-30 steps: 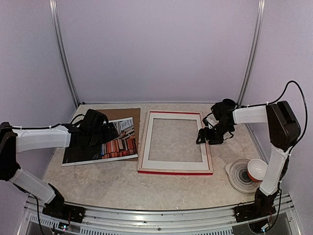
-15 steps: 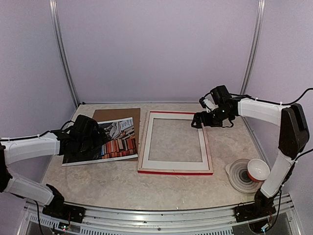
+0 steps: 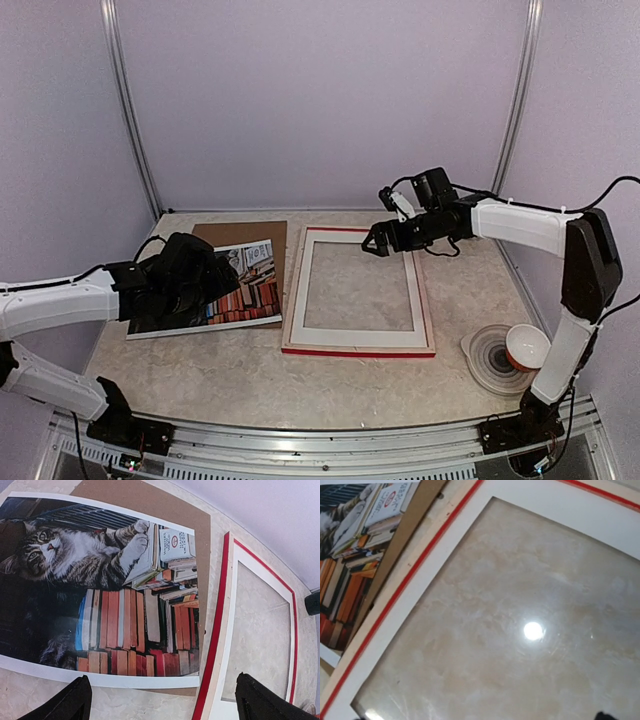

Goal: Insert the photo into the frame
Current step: Adjust the frame body at the center of the board.

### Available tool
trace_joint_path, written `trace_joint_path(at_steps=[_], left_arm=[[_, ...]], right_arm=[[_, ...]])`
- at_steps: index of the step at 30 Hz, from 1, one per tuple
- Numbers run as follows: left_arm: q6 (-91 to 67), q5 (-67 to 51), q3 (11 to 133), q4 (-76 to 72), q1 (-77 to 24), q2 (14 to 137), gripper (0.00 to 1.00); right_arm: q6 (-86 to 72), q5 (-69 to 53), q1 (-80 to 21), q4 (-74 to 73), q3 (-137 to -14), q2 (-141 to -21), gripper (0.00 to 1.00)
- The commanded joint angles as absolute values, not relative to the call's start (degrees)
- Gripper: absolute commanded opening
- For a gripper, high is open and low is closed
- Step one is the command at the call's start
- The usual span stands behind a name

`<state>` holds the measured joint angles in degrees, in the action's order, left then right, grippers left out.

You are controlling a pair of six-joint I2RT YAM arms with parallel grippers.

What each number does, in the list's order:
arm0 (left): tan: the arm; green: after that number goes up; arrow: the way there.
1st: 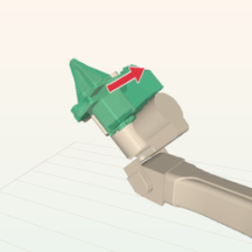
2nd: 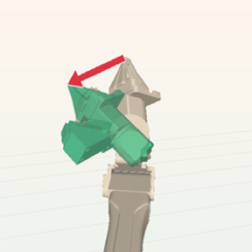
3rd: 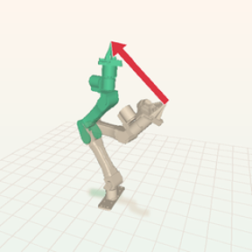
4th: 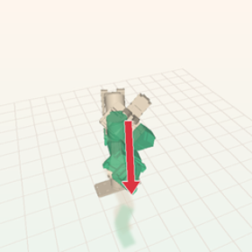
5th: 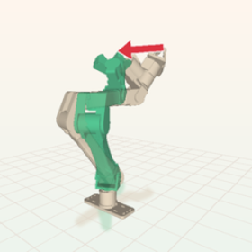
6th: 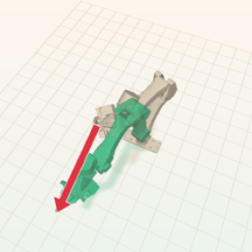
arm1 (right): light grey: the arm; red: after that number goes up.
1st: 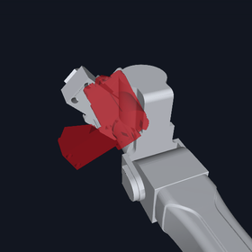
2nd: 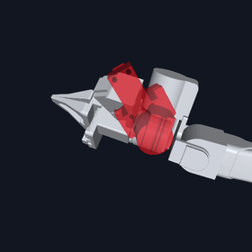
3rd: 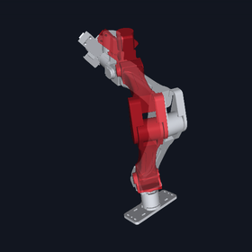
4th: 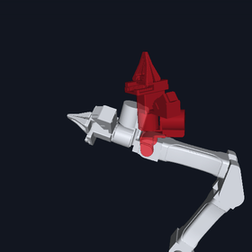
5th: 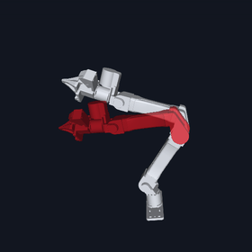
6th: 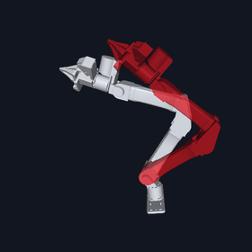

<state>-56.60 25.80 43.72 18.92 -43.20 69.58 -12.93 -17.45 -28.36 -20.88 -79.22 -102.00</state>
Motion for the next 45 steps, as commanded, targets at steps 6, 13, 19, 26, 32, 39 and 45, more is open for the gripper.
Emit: trace_joint_path(at_steps=[6, 13, 19, 26, 32, 39, 45], left_arm=[[-57.1, 33.0, 50.8, 27.3, -43.0, 70.7, 0.99], [-58.7, 33.8, 49.5, 27.0, -42.9, 69.0, 0.99], [-59.1, 34.6, 48.4, 26.9, -42.8, 68.4, 0.99], [-58.4, 34.6, 47.6, 27.0, -41.1, 67.4, 0.99], [-57.4, 30.0, 42.2, 21.2, -36.2, 64.2, 0.99], [-54.1, 31.6, 41.9, 19.5, -34.1, 65.9, 0.99], [-53.6, 27.9, 38.6, 15.3, -28.7, 68.9, 0.99]], right_arm=[[-14.3, -18.6, -30.0, -19.1, -84.4, -105.5, 0.99], [-13.7, -13.7, -34.2, -20.8, -85.6, -106.2, 0.99], [-15.7, -11.0, -36.8, -19.8, -84.6, -105.8, 0.99], [-21.0, -13.7, -39.8, -18.8, -87.5, -107.3, 0.99], [-27.3, -28.2, -41.1, -10.1, -87.5, -109.7, 0.99], [-27.7, -20.3, -44.9, -25.7, -105.9, -121.5, 0.96], [-29.7, -20.8, -48.3, -31.2, -119.7, -133.4, 0.93]])
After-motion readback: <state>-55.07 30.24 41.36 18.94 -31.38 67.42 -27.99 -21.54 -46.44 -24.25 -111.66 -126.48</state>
